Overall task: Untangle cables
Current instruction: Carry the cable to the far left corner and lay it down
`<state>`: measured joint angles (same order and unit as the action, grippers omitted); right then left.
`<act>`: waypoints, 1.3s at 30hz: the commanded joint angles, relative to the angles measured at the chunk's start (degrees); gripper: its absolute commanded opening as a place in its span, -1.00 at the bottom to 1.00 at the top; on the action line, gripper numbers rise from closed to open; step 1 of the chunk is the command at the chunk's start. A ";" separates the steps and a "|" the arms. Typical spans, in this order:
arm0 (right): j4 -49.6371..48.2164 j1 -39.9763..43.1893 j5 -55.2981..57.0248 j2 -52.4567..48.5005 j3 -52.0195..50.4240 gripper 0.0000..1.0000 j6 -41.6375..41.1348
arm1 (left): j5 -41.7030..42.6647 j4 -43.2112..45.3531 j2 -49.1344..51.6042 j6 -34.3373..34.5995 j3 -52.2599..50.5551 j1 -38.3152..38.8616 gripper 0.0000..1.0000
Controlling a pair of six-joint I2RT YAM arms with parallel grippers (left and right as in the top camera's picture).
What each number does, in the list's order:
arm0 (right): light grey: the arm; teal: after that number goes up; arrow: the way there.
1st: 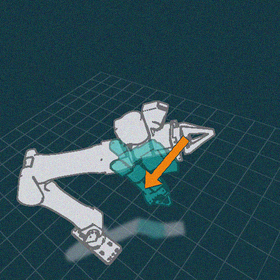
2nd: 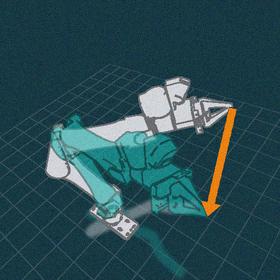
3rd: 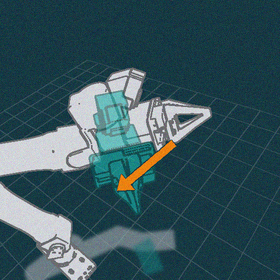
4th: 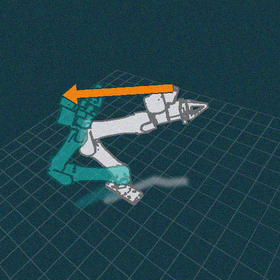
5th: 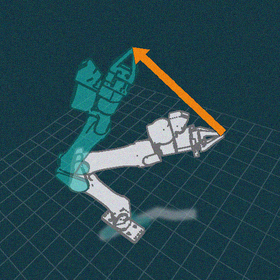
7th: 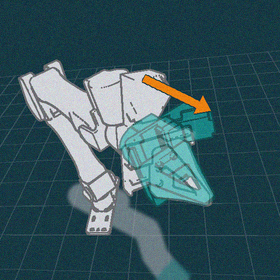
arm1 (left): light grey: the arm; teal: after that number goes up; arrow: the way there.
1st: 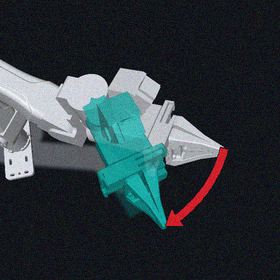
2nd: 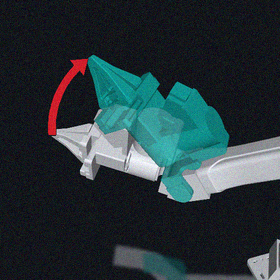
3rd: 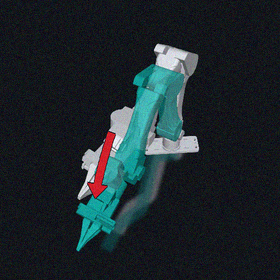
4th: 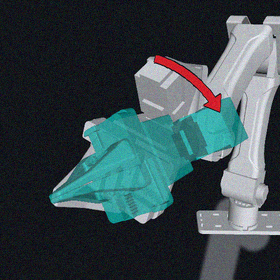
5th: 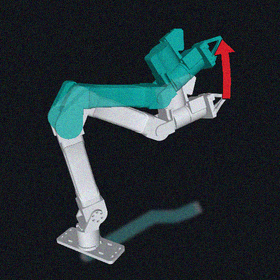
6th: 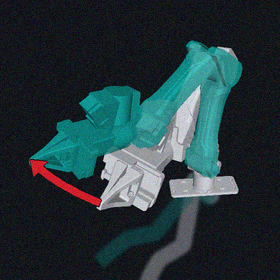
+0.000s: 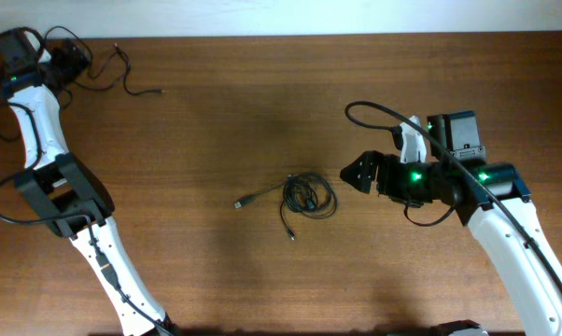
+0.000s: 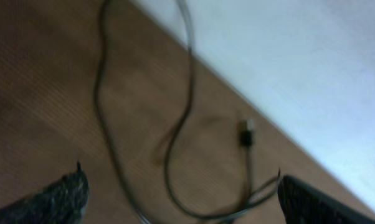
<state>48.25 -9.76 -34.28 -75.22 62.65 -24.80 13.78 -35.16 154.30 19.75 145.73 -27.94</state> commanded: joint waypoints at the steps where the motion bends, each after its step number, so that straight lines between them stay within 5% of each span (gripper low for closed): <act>1: 0.00 -0.42 0.52 -0.15 0.33 0.97 0.83 | -10.60 -5.97 -0.55 -0.17 0.46 -0.83 0.98; 5: -0.02 -0.42 0.52 -0.15 0.33 0.97 0.83 | -6.51 -13.22 -0.52 -0.24 0.33 -0.63 1.00; 10: 0.26 -0.42 1.57 -0.15 0.33 0.97 0.83 | -8.63 -11.30 -0.24 -0.26 -1.49 2.21 0.96; 14: 1.22 -0.42 1.62 -0.15 0.33 0.97 0.81 | -12.33 -8.39 2.10 -0.28 -1.49 2.29 0.37; 15: 1.18 -0.42 1.62 -0.15 0.33 0.97 0.81 | -12.33 -7.93 3.08 -1.53 -1.49 2.29 0.03; 23: 1.25 -0.42 1.62 -0.15 0.33 0.97 0.79 | -12.98 -5.42 6.99 -4.00 -1.49 2.29 0.01; 27: 1.25 -0.42 1.62 -0.15 0.33 0.97 0.79 | -4.50 -1.11 6.99 -3.96 -1.49 2.29 -0.34; 31: 1.22 -0.42 1.62 -0.15 0.33 0.97 0.81 | -4.04 0.57 6.99 -3.98 -1.49 2.47 -0.38; 34: 1.22 -0.42 1.62 -0.15 0.33 0.97 0.79 | 6.05 3.93 6.99 -3.98 -1.49 2.45 -0.23; 39: 1.49 -0.42 1.60 -0.15 0.33 0.97 0.79 | 20.52 12.37 6.71 -3.72 -1.40 2.05 -0.26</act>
<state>49.54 -9.76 -33.19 -75.22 62.67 -24.82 24.40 -25.19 160.11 16.08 144.55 -25.23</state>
